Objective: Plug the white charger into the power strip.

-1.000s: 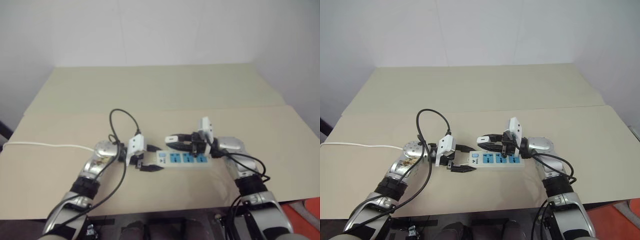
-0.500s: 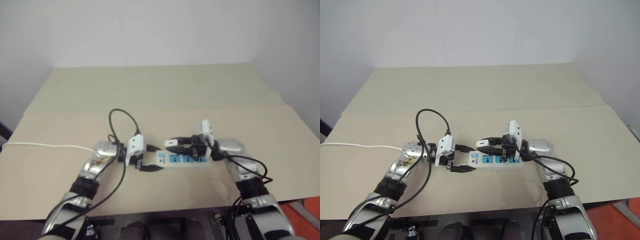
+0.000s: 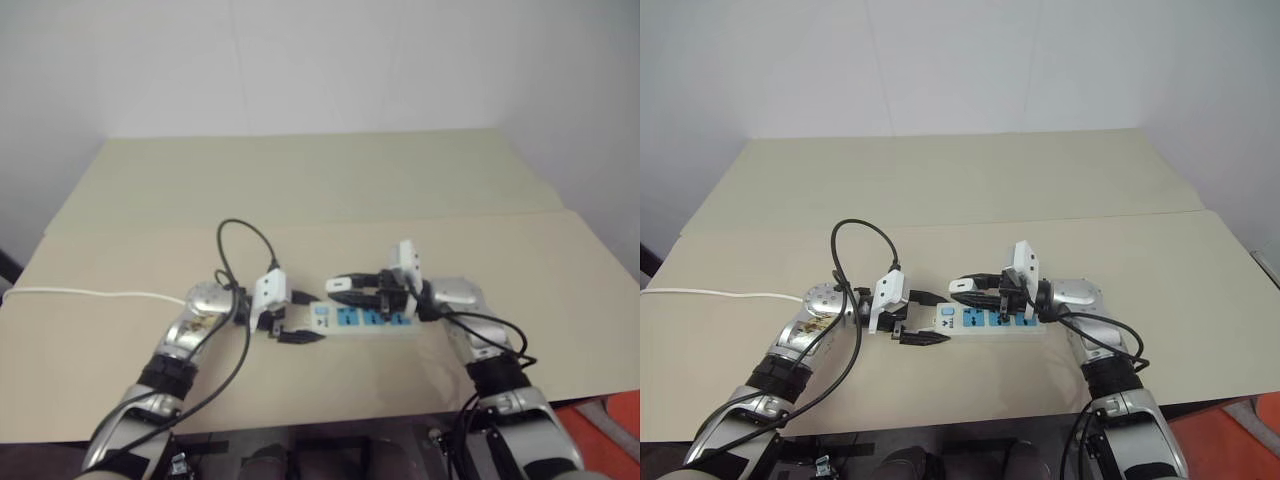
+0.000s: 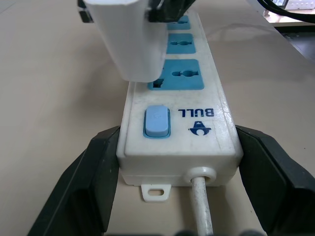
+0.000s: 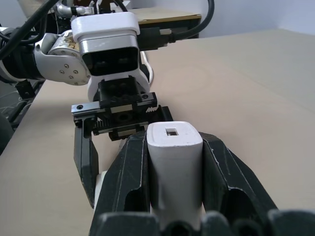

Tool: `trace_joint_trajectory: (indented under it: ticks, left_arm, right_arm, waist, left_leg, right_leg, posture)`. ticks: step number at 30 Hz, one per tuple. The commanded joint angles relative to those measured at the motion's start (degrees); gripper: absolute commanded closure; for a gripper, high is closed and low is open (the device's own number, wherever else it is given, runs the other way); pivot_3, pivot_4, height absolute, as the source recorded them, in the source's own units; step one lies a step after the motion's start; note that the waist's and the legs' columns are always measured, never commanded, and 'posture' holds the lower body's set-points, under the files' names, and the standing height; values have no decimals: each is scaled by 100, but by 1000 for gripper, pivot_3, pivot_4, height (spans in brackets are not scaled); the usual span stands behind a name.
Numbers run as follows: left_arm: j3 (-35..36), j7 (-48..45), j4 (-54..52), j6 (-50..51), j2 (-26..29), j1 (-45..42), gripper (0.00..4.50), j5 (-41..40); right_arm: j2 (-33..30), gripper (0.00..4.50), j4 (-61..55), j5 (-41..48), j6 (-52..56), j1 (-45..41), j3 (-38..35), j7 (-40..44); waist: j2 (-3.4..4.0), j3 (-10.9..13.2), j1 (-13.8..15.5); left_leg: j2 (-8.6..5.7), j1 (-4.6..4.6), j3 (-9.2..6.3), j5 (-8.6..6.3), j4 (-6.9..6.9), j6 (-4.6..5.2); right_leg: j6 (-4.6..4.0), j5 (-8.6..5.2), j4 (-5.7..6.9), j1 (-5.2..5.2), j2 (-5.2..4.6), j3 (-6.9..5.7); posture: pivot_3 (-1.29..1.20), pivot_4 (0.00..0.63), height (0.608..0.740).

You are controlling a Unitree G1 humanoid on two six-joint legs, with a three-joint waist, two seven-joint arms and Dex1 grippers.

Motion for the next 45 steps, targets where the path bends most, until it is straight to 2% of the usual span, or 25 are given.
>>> trace_joint_trajectory:
  ticks: [1,13,24,45]
  left_arm:
    - [-89,-4,-17,5,10,27,1262,105]
    - [-86,34,-59,62,-32,23,1262,93]
    - [-5,59,-169,140,99,106,1262,32]
    - [-48,136,-360,225,309,212,1262,-45]
  right_arm:
    - [14,3400,-141,-35,278,150,164,63]
    - [-30,3400,151,-191,51,150,102,23]
    - [-528,3400,536,-98,-182,229,-251,225]
    - [-1400,3400,1243,-51,-651,302,-410,716]
  waist:
    - [0,0,2]
    - [0,0,7]
    - [0,0,43]
    - [-1,1,137]
  left_leg:
    - [-1,-2,1,0,0,0]
    - [1,0,-1,-1,-1,1]
    - [1,-4,-2,-2,-2,4]
    - [0,-13,-7,-4,0,7]
  right_leg:
    - [0,0,0,-2,0,0]
    - [-1,-1,-3,0,0,0]
    - [-1,0,-8,0,-1,-1]
    - [-1,-1,-12,-4,-3,-5]
  posture:
    - [0,150,740]
    - [0,150,740]
    - [0,150,740]
    - [0,150,740]
